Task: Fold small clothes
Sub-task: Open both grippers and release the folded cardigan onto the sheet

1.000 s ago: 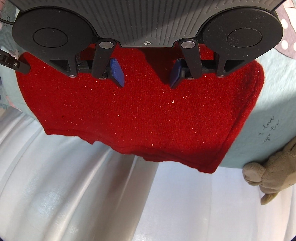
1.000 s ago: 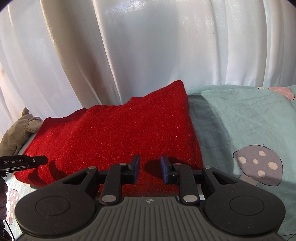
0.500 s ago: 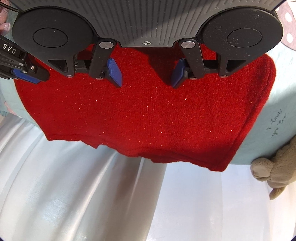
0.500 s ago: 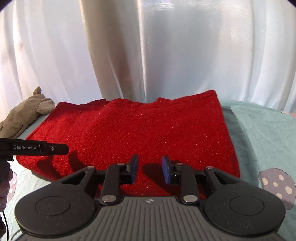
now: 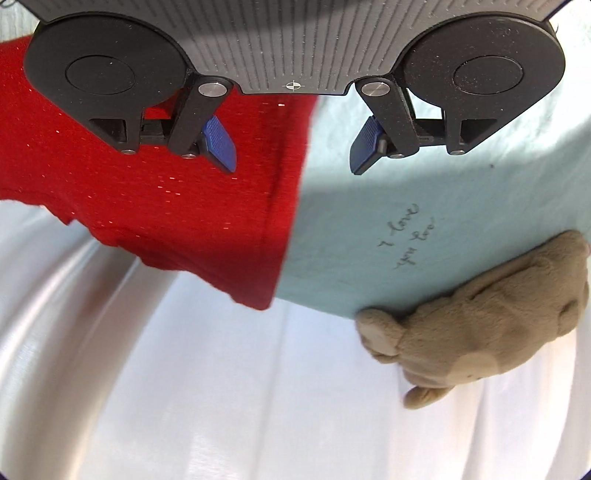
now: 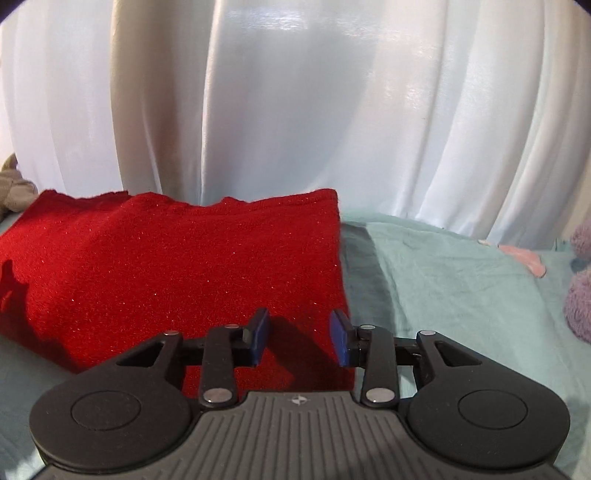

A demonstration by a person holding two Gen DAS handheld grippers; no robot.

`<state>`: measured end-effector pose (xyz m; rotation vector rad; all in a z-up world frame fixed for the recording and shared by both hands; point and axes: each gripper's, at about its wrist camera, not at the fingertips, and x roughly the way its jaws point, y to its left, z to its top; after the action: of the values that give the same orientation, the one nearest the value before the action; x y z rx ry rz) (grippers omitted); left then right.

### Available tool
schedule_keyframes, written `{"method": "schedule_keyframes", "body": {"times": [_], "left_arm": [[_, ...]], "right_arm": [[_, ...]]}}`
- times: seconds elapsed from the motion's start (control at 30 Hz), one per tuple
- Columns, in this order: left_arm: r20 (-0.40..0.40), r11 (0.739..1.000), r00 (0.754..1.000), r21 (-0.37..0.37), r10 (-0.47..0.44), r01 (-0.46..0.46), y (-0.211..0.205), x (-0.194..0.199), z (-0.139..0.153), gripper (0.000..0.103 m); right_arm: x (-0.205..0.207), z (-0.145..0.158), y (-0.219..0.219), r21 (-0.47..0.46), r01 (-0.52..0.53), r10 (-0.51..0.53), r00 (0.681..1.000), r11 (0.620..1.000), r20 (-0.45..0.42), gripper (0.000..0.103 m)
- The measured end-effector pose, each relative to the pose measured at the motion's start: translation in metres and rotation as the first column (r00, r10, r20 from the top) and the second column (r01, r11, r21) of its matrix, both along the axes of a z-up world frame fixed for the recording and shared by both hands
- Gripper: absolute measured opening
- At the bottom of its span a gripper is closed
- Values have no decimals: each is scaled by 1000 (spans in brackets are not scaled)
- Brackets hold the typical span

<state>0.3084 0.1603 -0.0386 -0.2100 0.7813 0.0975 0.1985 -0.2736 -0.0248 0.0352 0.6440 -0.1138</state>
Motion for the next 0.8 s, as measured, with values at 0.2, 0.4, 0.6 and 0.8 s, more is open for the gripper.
{"method": "schedule_keyframes", "body": {"times": [0.2, 0.4, 0.6, 0.8], "left_arm": [[-76, 959, 995, -281, -72, 48, 40, 6, -16, 75], [-113, 905, 970, -395, -216, 156, 34, 20, -32, 78], [-110, 874, 962, -453, -249, 175, 33, 33, -36, 77], [-116, 848, 952, -494, -282, 191, 33, 49, -40, 53]], "right_arm": [[-21, 6, -10, 106, 27, -26, 1000, 994, -8, 40], [-25, 11, 4, 116, -2, 3, 1000, 993, -12, 48], [-29, 16, 14, 116, -42, 41, 999, 992, 4, 51], [-24, 15, 25, 124, -71, 70, 997, 990, 11, 50]]}}
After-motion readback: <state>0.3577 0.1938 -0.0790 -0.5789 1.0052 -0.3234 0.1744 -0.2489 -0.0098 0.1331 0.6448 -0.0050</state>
